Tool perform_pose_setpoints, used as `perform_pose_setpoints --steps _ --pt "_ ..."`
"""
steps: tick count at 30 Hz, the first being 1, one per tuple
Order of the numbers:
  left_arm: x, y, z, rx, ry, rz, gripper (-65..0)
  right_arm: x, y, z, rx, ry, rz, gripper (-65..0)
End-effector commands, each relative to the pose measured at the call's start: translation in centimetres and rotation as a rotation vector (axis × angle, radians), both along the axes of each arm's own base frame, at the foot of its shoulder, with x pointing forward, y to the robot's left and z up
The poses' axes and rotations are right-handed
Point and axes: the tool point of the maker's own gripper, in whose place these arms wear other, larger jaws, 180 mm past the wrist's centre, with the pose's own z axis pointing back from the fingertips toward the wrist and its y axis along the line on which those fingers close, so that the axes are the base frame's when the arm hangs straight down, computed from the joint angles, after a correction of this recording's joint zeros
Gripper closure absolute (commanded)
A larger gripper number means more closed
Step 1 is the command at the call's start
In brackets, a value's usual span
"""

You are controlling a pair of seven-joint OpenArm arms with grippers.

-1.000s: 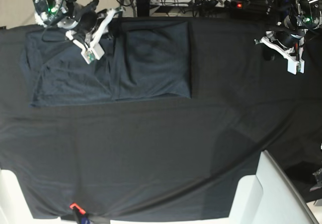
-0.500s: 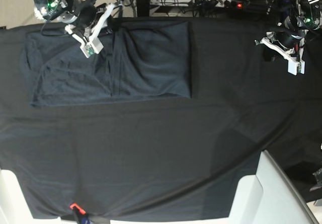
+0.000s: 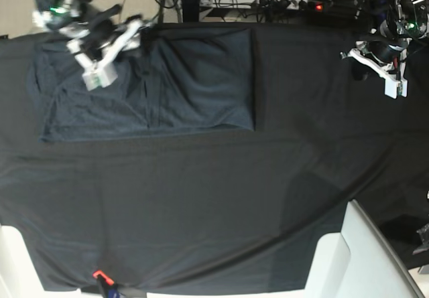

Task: Fold the T-shirt properly
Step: 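Lift the right gripper and move it to the shirt's side edge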

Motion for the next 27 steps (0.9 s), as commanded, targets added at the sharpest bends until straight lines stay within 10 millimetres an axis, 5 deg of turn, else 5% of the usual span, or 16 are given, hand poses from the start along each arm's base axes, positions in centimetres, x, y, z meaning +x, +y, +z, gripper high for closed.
perform_pose_setpoints --steps 1,6,12,17,21,27 --pt "0.0 0.9 0.7 0.023 -0.016 -0.003 0.0 0.9 -0.5 1.7 0.009 -0.061 -0.013 -38.6" --pt "-0.6 1.4 0.3 0.030 0.005 -0.003 0.0 5.1 -7.6 4.2 -0.093 -0.174 -0.146 -50.0" --pt "-1.0 -1.0 0.3 -0.017 -0.007 -0.149 0.0 8.6 -15.9 3.3 -0.163 -0.108 -0.069 -53.4" --pt "-1.1 -0.7 0.4 -0.014 -0.010 -0.151 0.0 9.5 -23.9 1.8 -0.113 -0.001 -0.296 -53.6" --pt "-1.2 0.5 0.9 -0.002 -0.028 -0.104 0.0 9.7 -27.1 -0.9 -0.010 0.117 -0.374 -53.6" --pt "-2.1 1.5 0.2 -0.005 -0.002 -0.066 0.0 9.8 -27.7 -3.0 0.092 0.160 -0.444 -53.6"
